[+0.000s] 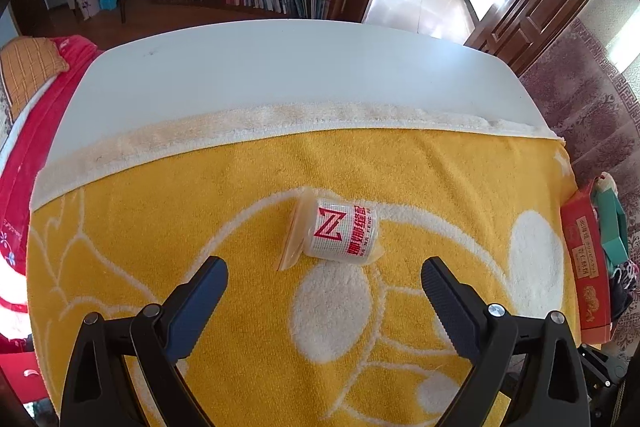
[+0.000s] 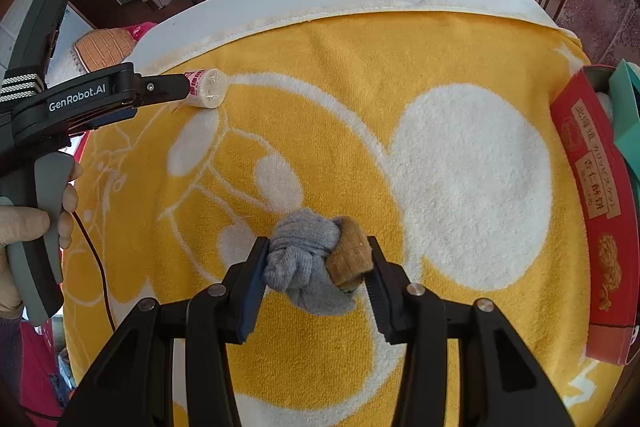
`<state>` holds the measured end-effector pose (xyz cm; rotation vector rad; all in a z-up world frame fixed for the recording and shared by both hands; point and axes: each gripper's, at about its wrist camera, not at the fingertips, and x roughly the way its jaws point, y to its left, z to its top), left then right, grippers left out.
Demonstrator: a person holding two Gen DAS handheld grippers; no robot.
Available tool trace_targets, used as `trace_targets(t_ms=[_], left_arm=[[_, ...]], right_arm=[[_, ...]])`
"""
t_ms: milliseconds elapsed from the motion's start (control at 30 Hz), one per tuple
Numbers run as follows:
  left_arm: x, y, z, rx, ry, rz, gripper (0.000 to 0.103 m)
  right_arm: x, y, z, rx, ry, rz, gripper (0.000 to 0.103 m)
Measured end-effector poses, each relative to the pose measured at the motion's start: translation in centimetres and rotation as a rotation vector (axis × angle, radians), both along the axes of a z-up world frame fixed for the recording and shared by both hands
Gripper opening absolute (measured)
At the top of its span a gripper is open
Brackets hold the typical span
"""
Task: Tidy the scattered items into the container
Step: 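Grasp the white medicine bottle with the left gripper while right holds the grey sock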
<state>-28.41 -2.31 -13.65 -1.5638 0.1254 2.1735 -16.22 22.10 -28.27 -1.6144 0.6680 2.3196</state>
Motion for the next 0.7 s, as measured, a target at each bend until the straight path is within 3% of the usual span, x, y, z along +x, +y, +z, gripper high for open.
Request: trace_targets(t_ms=[300, 400, 500, 700], left_arm=[[-1.9, 2.3, -2.4, -0.045, -0.036, -0.062, 0.099], [-1.9, 2.5, -2.8, -0.052, -0.047, -0.069, 0.094], [-2.1, 2.6, -3.3, -0.051, -0.066, -0.073, 0.077], [-2.4, 2.6, -3.0, -0.057, -0.056, -0.079, 0.053]], right_arm=[[1.5, 0.9, 0.2, -0.014, -0.008, -0.024, 0.050], [1.6, 1.0, 0.0, -0.019, -0.010, -0.022, 0.050], [1.6, 0.9, 0.0, -0.020, -0.010, -0.018, 0.050], [1.8, 0.7, 0.1, -0.021, -0.007, -0.011, 0.050]])
